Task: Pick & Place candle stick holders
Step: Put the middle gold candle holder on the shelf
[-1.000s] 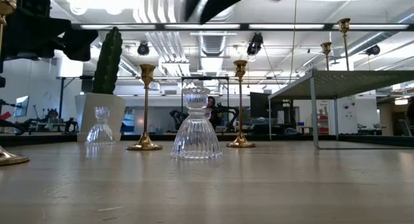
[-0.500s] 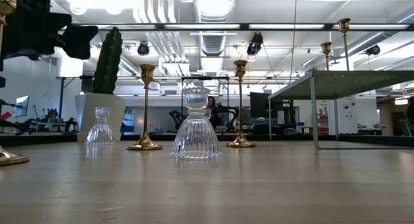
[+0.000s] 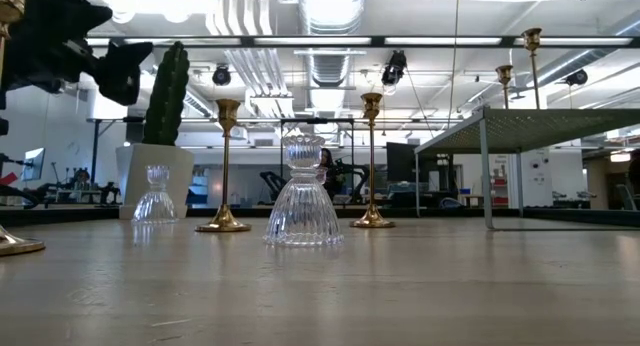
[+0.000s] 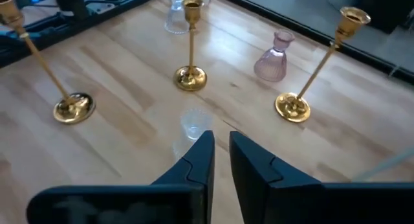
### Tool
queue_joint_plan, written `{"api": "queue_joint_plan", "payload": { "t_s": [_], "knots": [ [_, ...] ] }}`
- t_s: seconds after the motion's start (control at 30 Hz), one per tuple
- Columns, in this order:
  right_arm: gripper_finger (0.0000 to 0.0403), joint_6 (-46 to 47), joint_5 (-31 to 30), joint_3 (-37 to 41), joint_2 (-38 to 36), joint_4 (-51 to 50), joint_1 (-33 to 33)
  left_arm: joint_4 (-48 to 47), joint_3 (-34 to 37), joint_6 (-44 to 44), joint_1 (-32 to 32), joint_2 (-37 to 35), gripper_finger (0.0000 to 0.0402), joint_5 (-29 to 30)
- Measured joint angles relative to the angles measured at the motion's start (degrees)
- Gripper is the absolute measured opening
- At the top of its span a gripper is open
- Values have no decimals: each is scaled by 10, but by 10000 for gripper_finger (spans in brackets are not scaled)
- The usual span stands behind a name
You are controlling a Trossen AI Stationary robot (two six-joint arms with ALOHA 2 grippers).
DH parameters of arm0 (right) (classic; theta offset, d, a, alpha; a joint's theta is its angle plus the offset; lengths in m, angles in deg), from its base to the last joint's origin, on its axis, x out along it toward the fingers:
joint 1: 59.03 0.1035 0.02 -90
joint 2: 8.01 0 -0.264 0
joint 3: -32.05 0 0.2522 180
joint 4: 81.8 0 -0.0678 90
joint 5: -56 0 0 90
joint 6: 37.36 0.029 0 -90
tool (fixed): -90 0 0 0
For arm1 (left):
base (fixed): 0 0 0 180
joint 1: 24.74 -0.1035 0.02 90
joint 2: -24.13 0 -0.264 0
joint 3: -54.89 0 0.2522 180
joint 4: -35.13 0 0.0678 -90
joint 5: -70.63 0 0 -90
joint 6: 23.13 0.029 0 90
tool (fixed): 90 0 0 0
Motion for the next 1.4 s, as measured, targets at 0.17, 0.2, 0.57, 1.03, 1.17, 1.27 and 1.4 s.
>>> {"api": "queue_joint_plan", "payload": {
  "t_s": [0.17, 0.2, 0.57, 1.03, 1.17, 1.27, 1.4],
  "knots": [
    [36, 80, -1, 54, -22, -1, 9, 27, 0, 4, 0, 2, 273, 57],
    [35, 94, -1, 67, -27, -1, 12, 31, 0, 8, 0, 2, 273, 91],
    [34, 208, 1, 200, -105, 0, 35, -62, 0, 7, 0, 49, 273, 179],
    [34, 213, -8, 260, -161, 8, 38, 47, 2, 98, -1, 230, 273, 191],
    [34, 211, -22, 259, -162, 7, 38, 80, 1, 98, -1, 289, 273, 190],
    [34, 211, -22, 259, -162, 7, 38, 98, -3, 99, -1, 332, 273, 189],
    [34, 211, -24, 259, -162, 7, 38, 159, -6, 101, -1, 384, 273, 189]
  ]
}}
